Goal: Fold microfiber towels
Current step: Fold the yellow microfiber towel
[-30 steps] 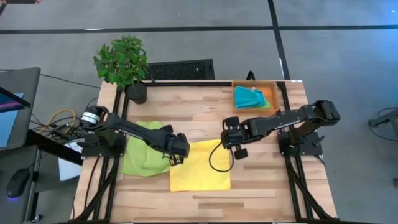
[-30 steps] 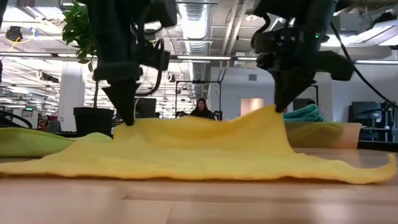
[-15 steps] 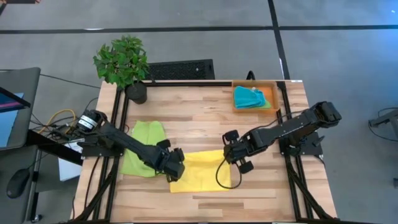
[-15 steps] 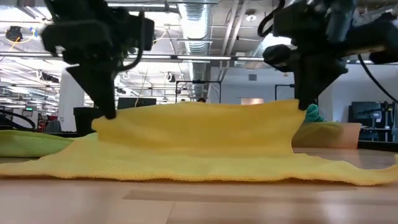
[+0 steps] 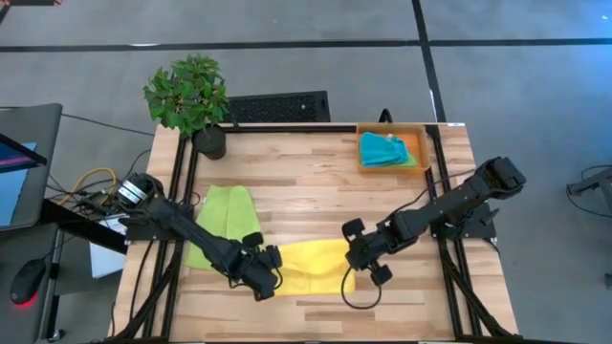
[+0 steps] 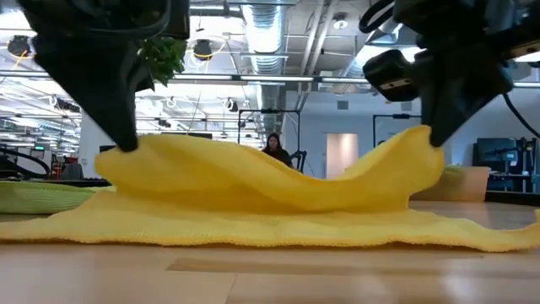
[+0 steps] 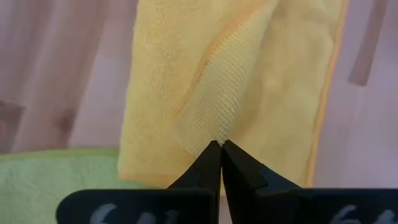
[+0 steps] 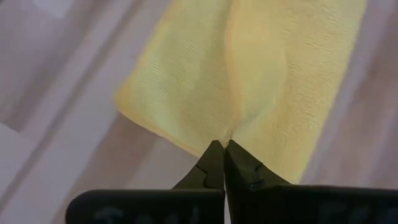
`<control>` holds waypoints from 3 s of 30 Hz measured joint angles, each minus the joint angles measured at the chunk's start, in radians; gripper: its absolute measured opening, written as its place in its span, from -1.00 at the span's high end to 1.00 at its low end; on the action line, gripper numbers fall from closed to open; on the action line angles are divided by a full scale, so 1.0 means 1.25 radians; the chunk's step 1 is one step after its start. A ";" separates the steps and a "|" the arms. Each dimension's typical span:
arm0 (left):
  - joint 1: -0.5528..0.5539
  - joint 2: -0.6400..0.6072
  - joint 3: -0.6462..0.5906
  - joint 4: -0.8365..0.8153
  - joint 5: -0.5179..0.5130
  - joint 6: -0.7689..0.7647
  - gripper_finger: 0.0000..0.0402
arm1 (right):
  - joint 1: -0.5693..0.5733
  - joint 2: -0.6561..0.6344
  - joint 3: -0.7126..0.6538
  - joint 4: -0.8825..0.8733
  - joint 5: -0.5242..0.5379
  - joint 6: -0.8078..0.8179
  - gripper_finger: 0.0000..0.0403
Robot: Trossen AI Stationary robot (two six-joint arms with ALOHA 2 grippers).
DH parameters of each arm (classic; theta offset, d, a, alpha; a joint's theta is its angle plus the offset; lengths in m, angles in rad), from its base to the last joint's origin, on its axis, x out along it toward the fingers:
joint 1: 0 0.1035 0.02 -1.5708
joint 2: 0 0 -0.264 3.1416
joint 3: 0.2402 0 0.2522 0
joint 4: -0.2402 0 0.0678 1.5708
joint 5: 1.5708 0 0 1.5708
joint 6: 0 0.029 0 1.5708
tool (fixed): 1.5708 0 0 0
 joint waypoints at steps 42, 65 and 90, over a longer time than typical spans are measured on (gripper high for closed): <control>-0.028 0.074 0.009 0.105 0.228 -0.161 0.40 | 0.065 0.000 -0.022 0.014 -0.015 0.060 -0.11; 0.256 0.080 0.087 -0.129 0.317 0.039 0.39 | 0.059 -0.002 -0.022 0.030 0.006 0.056 -0.19; 0.262 0.089 0.034 -0.083 0.477 0.093 0.39 | 0.059 -0.002 -0.021 0.030 0.006 0.035 -0.19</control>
